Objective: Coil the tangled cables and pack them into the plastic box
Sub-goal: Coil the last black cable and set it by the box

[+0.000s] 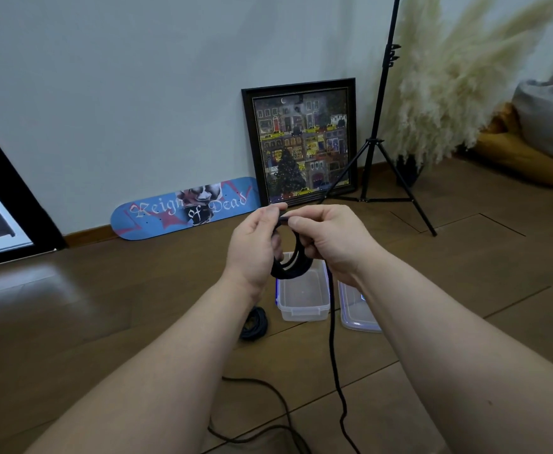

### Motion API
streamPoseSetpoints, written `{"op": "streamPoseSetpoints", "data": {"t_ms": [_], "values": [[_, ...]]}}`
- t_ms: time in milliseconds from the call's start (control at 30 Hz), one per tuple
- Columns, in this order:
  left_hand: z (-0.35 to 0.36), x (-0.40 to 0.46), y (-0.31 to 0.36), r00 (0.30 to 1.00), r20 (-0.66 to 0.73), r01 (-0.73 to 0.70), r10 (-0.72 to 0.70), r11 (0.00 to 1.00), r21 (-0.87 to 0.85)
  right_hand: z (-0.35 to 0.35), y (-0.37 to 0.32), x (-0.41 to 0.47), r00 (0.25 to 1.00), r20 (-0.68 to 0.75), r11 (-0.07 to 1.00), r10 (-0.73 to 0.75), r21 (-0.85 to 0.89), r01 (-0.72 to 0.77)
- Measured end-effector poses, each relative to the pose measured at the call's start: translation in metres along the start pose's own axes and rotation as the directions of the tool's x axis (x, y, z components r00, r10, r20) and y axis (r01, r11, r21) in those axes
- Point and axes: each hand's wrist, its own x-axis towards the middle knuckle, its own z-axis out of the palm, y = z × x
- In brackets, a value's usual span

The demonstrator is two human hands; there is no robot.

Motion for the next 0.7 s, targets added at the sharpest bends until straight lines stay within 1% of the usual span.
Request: {"op": "streamPoseSetpoints", "data": {"t_ms": [33, 67, 133, 167, 200, 300, 367, 400, 500, 567, 700], "values": [[0.001, -0.001, 0.001, 1.000, 0.002, -0.007, 0.007, 1.000, 0.007, 0.001, 0.001, 0.000, 0.999, -0.038, 1.000, -0.027, -0.017, 0.027], [0.001, -0.001, 0.002, 1.000, 0.000, -0.014, 0.014, 1.000, 0.011, 0.000, 0.001, 0.001, 0.994, -0.086, 0.995, -0.071, -0.080, 0.064], [0.001, -0.001, 0.004, 1.000, -0.020, -0.006, 0.006, 1.000, -0.011, -0.003, 0.005, 0.005, 0.962, -0.193, 0.941, -0.191, -0.315, 0.124], [0.001, -0.001, 0.006, 0.999, -0.032, 0.006, -0.007, 0.999, -0.035, -0.007, 0.005, 0.006, 0.950, -0.220, 0.912, -0.223, -0.391, 0.123], [-0.001, -0.001, 0.007, 0.999, -0.044, 0.020, -0.022, 0.998, -0.064, -0.012, 0.005, 0.006, 0.950, -0.215, 0.906, -0.226, -0.404, 0.125], [-0.009, 0.001, 0.013, 0.996, -0.063, 0.048, -0.058, 0.988, -0.144, -0.023, 0.003, 0.002, 0.980, -0.097, 0.961, -0.176, -0.234, 0.149], [-0.011, 0.002, 0.015, 0.996, -0.063, 0.051, -0.062, 0.984, -0.169, -0.023, 0.002, 0.000, 0.981, -0.085, 0.972, -0.177, -0.174, 0.161], [-0.011, 0.001, 0.015, 0.997, -0.058, 0.048, -0.059, 0.983, -0.176, -0.021, 0.003, 0.001, 0.976, -0.106, 0.970, -0.189, -0.172, 0.169], [-0.008, -0.001, 0.015, 0.998, -0.040, 0.038, -0.046, 0.981, -0.189, -0.015, 0.009, 0.004, 0.950, -0.185, 0.944, -0.252, -0.265, 0.198], [-0.006, -0.001, 0.016, 0.999, -0.040, 0.019, -0.027, 0.982, -0.188, -0.012, 0.013, 0.006, 0.931, -0.217, 0.929, -0.294, -0.295, 0.224], [-0.006, -0.002, 0.016, 0.999, -0.048, -0.029, 0.023, 0.991, -0.134, -0.006, 0.013, 0.009, 0.902, -0.265, 0.913, -0.341, -0.323, 0.250]]}}
